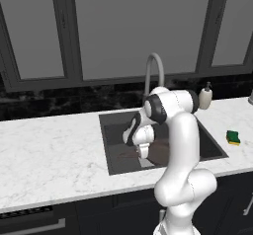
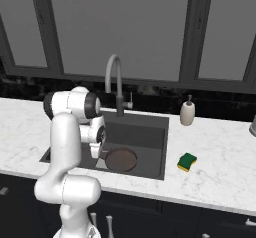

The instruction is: Pick the pan and sponge and place them into the sink. Then turn on the water.

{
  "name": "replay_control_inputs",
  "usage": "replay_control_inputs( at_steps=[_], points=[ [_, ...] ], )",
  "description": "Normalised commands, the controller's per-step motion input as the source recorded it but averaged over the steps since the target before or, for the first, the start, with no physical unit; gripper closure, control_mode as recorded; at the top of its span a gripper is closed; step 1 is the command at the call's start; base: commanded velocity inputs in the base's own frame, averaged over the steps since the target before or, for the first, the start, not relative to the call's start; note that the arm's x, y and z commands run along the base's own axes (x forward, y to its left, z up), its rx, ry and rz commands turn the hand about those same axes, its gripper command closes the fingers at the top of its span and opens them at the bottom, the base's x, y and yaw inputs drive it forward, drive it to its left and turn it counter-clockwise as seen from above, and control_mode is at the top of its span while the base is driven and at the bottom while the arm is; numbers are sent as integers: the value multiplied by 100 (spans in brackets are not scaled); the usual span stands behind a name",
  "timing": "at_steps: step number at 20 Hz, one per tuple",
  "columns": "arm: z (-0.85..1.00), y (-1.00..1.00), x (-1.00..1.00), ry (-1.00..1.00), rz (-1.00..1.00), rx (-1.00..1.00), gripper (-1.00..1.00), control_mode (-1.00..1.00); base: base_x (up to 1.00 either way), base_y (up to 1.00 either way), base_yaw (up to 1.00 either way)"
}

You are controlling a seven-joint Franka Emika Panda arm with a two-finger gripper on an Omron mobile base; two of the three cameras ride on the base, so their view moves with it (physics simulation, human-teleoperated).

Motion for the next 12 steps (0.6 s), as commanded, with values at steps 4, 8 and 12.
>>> replay_control_inputs(
  at_steps=[4,8,12],
  points=[
    [99,0,-38,-4,0,0,-100,-100,0,0,0],
    [100,0,-73,-2,0,-5,-100,-100,0,0,0],
    [100,0,-89,-6,6,-19,-100,-100,0,0,0]
  ],
)
